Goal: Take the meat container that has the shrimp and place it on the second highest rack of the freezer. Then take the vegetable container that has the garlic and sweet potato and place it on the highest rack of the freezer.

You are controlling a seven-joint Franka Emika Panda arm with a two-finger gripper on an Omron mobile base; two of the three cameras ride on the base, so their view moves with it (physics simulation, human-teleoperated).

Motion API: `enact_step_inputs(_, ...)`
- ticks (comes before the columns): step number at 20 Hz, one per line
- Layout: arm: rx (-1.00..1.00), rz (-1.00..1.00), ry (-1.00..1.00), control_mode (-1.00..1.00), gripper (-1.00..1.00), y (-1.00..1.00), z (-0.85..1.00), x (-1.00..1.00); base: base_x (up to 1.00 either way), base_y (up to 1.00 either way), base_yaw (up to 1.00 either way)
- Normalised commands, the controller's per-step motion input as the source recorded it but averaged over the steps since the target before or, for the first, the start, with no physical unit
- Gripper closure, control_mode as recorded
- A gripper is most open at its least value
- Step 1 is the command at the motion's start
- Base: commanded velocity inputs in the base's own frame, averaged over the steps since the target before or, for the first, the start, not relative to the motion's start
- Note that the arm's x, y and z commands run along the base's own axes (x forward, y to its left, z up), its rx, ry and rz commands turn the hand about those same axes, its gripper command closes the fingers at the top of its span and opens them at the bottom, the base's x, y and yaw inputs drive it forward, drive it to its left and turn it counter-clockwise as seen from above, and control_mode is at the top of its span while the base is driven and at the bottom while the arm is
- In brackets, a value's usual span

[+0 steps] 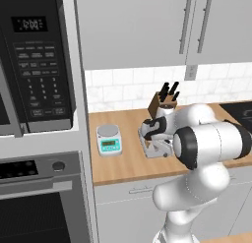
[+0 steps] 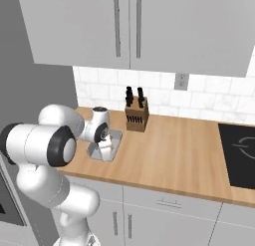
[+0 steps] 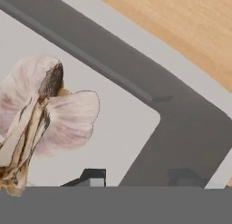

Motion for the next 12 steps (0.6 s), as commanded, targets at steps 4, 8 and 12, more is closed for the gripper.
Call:
enact_step_inputs(4,0.0,-0.05,-0.03,-1.0,1.0,0.0,-0.06,-0.31,0.0,0.0,0.0)
enact_step_inputs(8,0.05,-0.01,-0.2,-1.0,1.0,-0.03,0.57,-0.52,0.0,0.0,0.0)
enact_step_inputs(12,0.09,0.0,-0.15,-1.0,1.0,-0.01,0.98,-0.35,0.0,0.0,0.0)
